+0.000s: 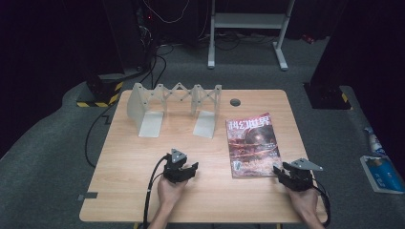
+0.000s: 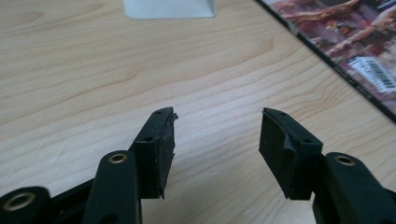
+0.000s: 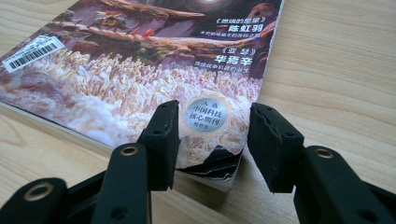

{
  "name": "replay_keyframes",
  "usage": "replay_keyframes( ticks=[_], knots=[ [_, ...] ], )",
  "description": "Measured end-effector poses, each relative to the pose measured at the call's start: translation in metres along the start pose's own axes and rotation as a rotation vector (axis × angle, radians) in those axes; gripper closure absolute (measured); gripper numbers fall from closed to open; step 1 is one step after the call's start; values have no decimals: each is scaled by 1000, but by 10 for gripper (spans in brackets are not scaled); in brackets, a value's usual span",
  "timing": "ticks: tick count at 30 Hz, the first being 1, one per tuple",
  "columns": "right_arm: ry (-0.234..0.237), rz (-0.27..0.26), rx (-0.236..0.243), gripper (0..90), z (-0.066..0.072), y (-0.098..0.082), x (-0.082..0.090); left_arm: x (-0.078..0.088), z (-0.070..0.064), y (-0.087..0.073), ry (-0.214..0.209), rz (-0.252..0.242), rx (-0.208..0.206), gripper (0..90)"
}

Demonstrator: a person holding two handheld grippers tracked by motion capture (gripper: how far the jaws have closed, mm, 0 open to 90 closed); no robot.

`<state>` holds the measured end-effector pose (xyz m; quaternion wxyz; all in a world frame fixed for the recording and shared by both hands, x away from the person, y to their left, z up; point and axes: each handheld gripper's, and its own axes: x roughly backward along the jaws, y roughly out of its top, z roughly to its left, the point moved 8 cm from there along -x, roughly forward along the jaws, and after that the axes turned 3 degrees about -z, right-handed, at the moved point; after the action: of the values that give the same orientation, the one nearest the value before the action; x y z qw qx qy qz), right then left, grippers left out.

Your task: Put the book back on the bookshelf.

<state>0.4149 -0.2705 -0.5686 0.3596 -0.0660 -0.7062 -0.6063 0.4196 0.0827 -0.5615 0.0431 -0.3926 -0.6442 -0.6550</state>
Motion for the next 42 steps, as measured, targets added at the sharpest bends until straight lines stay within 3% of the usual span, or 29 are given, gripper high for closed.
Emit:
replay_keyframes(
  ticks=[4, 10, 18, 25, 28, 35, 39, 42],
  knots=[
    [9, -2, -8, 535, 3, -1, 1, -9, -8, 1, -11, 25, -13, 453],
    [14, -8, -6, 537, 7, -2, 2, -16, -18, 8, -28, 25, -33, 456],
    [25, -13, 1, 538, 12, -3, 2, -27, -32, 12, -64, 18, -11, 459],
    [11, -13, 40, 538, 22, -1, 2, -37, -44, 20, -88, 35, -18, 458],
    [34, -16, 22, 538, 27, 0, -1, -44, -50, 25, -108, 20, 12, 457],
    [39, -16, 20, 537, 27, 0, -2, -58, -56, 26, -113, 29, 40, 452],
    [41, -16, 16, 538, 27, 0, -2, -69, -66, 36, -90, 37, -29, 448],
    [40, -17, 18, 538, 27, 0, -2, -76, -68, 41, -91, 50, -38, 445]
  ],
)
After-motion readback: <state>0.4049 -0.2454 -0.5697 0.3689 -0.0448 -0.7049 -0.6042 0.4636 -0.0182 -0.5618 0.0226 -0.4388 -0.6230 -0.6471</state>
